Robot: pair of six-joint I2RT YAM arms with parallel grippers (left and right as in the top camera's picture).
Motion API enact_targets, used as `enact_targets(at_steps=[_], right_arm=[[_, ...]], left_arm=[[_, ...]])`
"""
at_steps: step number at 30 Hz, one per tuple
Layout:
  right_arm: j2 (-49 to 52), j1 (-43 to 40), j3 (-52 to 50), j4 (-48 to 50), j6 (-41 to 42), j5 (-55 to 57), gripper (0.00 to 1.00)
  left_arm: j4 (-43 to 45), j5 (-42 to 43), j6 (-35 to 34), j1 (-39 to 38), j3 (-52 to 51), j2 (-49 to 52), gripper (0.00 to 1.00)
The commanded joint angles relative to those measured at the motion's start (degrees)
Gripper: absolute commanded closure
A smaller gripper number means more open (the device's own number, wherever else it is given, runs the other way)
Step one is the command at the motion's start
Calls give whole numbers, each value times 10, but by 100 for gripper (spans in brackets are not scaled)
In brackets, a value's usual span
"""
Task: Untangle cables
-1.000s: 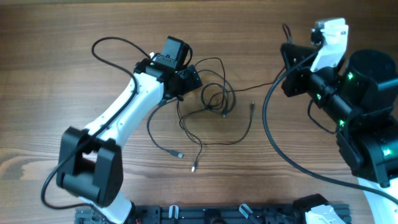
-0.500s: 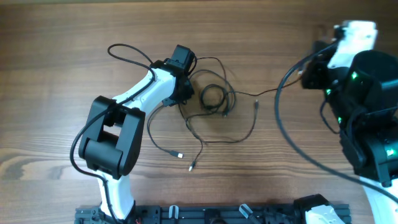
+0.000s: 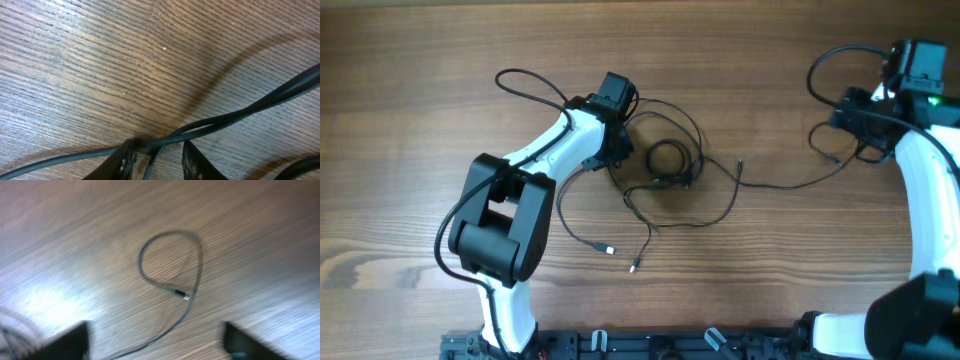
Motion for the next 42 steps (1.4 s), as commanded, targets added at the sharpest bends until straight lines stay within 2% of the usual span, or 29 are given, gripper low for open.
enact_targets(at_steps=[1,3,6,8,16,27,42], right_arm=[[28,1,-1,-2,5,-145,0],[31,1,-8,1,37,-189,0],[31,1,-17,-3,126,-193,0],[31,1,-18,-14,226,-196,0],[31,22,-20,-14,283,-250,0],[31,129,-20,-5,364,-186,0],[93,141,-20,9,399,-193,0]], left_arm=[[0,-14,-2,3,-11,39,65],[0,-14,-1,3,-11,39,64],[0,-14,-1,3,-11,39,63],[2,-14,-1,3,-11,39,62],[2,-13,-1,3,-11,39,64],[2,-12,-1,3,-11,39,67],[1,-12,-1,3,-11,39,67]])
